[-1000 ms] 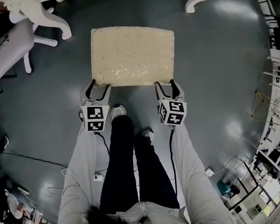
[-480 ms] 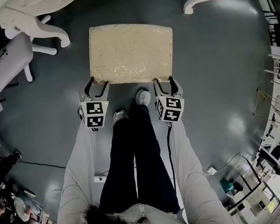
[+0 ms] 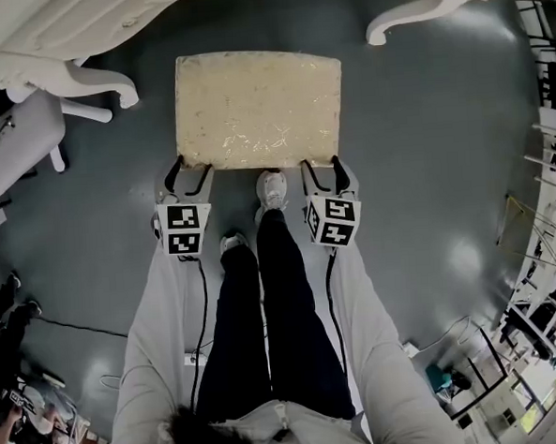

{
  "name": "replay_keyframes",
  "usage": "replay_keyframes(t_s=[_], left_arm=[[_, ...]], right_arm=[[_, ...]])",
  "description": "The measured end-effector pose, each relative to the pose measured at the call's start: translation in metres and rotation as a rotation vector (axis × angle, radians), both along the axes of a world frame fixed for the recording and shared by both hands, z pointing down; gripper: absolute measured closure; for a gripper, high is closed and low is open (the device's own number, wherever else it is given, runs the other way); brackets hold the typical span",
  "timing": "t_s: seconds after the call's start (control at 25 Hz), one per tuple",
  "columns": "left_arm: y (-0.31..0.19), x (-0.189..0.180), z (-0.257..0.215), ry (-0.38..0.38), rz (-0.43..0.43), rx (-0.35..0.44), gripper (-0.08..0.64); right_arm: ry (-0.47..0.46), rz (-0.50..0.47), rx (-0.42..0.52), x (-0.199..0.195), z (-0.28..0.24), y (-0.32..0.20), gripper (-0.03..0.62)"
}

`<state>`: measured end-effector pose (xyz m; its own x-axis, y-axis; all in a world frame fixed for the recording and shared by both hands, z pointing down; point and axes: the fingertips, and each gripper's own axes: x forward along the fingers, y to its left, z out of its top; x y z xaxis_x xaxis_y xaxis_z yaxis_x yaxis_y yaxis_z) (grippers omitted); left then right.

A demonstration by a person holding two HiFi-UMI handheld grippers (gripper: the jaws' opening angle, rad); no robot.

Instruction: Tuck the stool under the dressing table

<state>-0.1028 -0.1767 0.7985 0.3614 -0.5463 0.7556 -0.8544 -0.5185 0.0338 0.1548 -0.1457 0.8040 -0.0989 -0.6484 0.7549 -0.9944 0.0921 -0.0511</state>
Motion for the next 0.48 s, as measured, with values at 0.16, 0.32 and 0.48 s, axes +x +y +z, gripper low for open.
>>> replay_keyframes(t_s=[0.16, 0.32, 0.48], left_arm=[[-0.023, 0.023, -0.001, -0.003, -0.023, -0.015, 0.288], [-0.048, 0.017, 0.002, -0.01, -0.053, -0.024, 0.288], [-0.066, 0.022, 0.004, -0.011, -0.07, -0.043, 0.288]], right_arm=[[0.004, -0.024, 0.003, 0.024, -0.002, -0.03, 0.315], [0.001, -0.048, 0.012, 0.019, 0.001, -0.062, 0.316], [0.005, -0.071, 0.015, 0.023, 0.001, -0.086, 0.318]])
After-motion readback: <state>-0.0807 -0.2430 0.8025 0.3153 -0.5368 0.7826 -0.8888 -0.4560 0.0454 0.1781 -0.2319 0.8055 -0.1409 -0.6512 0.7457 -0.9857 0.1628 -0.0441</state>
